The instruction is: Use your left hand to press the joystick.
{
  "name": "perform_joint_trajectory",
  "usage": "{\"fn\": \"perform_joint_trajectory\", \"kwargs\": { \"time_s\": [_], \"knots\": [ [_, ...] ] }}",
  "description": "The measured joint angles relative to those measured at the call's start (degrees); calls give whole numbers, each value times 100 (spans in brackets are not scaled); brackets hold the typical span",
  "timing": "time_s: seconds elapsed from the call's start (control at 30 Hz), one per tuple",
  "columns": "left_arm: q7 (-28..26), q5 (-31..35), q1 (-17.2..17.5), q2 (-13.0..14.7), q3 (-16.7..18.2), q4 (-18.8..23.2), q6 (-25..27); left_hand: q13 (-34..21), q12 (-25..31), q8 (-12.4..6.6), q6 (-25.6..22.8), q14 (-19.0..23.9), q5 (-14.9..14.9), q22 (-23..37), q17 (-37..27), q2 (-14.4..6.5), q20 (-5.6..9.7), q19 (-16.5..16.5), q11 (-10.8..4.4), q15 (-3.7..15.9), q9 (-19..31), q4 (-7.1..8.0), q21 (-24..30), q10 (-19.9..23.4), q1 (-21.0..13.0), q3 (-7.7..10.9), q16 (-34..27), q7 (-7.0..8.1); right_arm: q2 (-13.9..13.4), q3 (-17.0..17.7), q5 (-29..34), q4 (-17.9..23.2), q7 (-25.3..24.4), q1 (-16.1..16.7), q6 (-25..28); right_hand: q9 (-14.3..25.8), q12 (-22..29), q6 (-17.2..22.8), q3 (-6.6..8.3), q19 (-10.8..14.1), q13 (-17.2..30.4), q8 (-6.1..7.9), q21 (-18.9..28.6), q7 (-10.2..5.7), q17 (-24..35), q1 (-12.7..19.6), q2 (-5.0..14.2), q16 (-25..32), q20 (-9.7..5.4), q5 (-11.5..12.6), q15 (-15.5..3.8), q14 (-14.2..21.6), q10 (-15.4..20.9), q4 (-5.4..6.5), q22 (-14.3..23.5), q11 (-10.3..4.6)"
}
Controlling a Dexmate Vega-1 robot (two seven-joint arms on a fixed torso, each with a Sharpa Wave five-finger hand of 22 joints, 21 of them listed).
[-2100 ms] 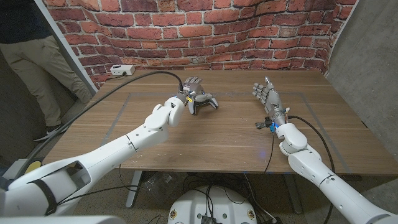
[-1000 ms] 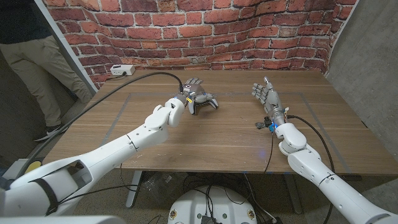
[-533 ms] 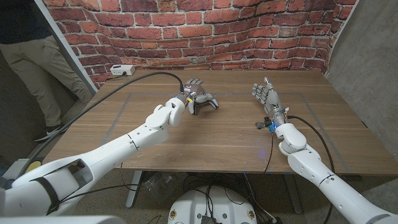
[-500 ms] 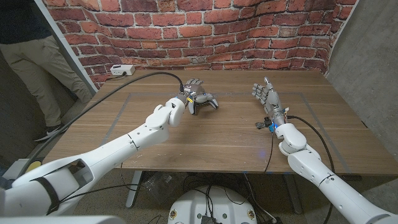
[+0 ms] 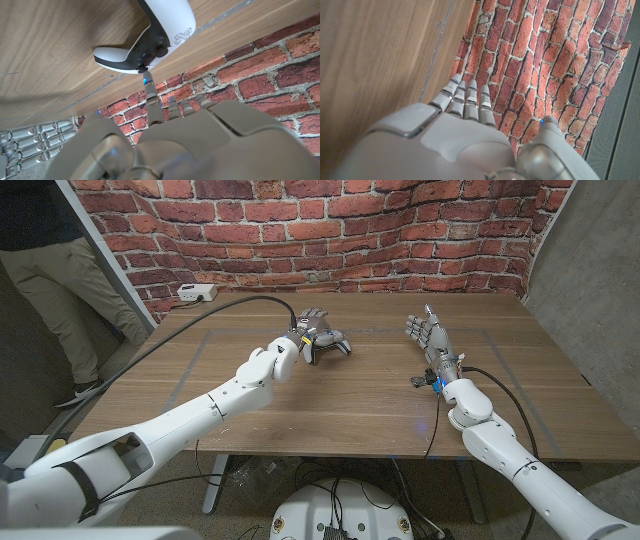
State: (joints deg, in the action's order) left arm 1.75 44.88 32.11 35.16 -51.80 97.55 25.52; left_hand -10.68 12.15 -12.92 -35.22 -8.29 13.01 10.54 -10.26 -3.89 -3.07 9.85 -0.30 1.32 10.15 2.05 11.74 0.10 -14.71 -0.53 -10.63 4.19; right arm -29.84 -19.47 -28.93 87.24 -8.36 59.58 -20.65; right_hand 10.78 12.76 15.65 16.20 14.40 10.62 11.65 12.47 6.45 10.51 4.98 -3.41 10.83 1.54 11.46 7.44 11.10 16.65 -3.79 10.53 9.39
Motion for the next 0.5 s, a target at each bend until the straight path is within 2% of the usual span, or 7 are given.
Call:
{"fn": "perform_joint_trajectory", "kwargs": {
  "time_s": [0.5],
  "knots": [
    [25,-51,-56,-32,-48,-76,-38,0,0,-3,-207,31,0,0,0,-60,0,0,-64,31,7,-32,0,64,-62,-32,0,83,-2,3,2,6,0,-23,0,0,-27,-22,0,-32,0,-23,-50,-22,0,0,0,-24,31,0,16,-35,-32,0,0,-31]
  ]
}}
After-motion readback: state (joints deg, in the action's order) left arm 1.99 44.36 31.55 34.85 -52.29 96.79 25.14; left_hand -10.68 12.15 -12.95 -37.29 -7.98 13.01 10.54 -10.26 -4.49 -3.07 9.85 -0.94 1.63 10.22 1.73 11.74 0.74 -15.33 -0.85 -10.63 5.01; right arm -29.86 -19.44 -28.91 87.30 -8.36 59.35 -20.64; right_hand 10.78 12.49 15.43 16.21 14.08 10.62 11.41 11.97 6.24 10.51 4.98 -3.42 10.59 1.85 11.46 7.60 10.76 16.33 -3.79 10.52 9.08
